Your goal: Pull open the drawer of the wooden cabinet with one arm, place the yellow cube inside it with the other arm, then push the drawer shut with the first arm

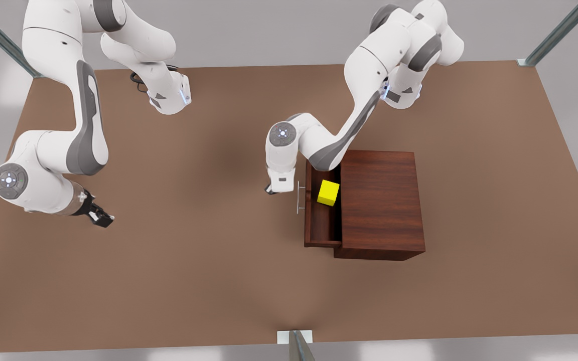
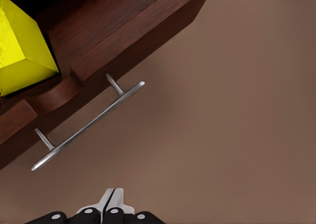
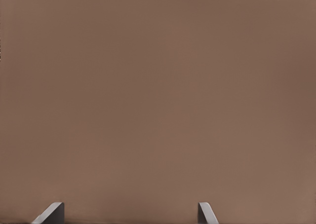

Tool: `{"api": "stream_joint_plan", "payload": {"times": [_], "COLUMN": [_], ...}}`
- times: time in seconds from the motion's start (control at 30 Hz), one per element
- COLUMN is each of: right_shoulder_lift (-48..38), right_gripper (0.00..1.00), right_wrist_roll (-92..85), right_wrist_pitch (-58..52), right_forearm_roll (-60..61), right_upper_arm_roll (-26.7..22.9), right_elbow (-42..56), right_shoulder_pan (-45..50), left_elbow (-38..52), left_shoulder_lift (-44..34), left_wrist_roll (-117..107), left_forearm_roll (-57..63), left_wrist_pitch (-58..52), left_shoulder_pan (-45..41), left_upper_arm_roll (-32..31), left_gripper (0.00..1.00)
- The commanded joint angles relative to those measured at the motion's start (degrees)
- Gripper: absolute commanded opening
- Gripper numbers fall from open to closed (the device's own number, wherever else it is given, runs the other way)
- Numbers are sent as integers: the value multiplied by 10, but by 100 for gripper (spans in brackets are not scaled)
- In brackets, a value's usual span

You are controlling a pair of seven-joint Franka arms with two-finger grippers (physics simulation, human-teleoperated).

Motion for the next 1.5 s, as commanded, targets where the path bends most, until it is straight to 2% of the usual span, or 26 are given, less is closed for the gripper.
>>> {"api": "stream_joint_plan", "payload": {"times": [0.0,0.13,0.3,0.33,0.47,0.87,0.9,0.93,0.97,1.0,1.03,1.07,1.17,1.23,1.3,1.33,1.4,1.43,1.47], "right_shoulder_lift": [1,1,2,0,4,5,5,5,5,5,5,5,5,5,5,5,5,5,5], "right_gripper": [100,100,100,100,100,100,100,100,100,100,100,100,100,100,100,100,100,100,100], "right_wrist_roll": [-398,-398,-398,-399,-399,-399,-399,-399,-399,-399,-399,-399,-399,-399,-399,-399,-399,-399,-399], "right_wrist_pitch": [-1,-1,-3,-38,-49,-48,-48,-48,-48,-49,-48,-48,-48,-49,-48,-49,-49,-49,-49], "right_forearm_roll": [-5,-5,-6,-20,-19,-20,-20,-20,-20,-20,-19,-20,-20,-20,-20,-20,-20,-20,-20], "right_upper_arm_roll": [0,1,3,-1,-1,0,0,0,0,0,0,0,0,0,0,0,0,0,0], "right_elbow": [0,0,2,4,27,26,27,26,27,27,27,27,27,27,27,27,27,27,27], "right_shoulder_pan": [0,0,1,-2,-2,0,0,0,-1,-1,-1,-1,-1,-1,-1,-1,-1,-1,-1], "left_elbow": [-12,-43,-43,-42,-42,-42,-36,11,42,53,51,47,35,35,38,38,-23,-77,-64], "left_shoulder_lift": [2,1,-20,-27,-33,-47,-47,-47,-52,-70,-91,-114,-179,-210,-227,-229,-274,-300,-290], "left_wrist_roll": [-343,-282,-218,-210,-199,-158,-159,-163,-159,-126,-58,47,329,618,844,956,1117,1120,1111], "left_forearm_roll": [19,20,19,19,19,31,31,10,-37,-65,-74,-73,-93,-92,-95,-98,-100,-101,-97], "left_wrist_pitch": [15,12,-85,-103,-167,-247,-247,-250,-272,-276,-297,-341,-429,-481,-495,-483,-326,-261,-255], "left_shoulder_pan": [0,0,3,8,19,32,32,50,86,116,124,127,194,219,282,305,328,335,335], "left_upper_arm_roll": [3,15,21,22,35,62,63,66,65,60,60,65,64,65,67,66,71,73,72], "left_gripper": [0,0,0,0,0,0,0,0,2,23,86,100,100,100,100,100,100,100,100]}}
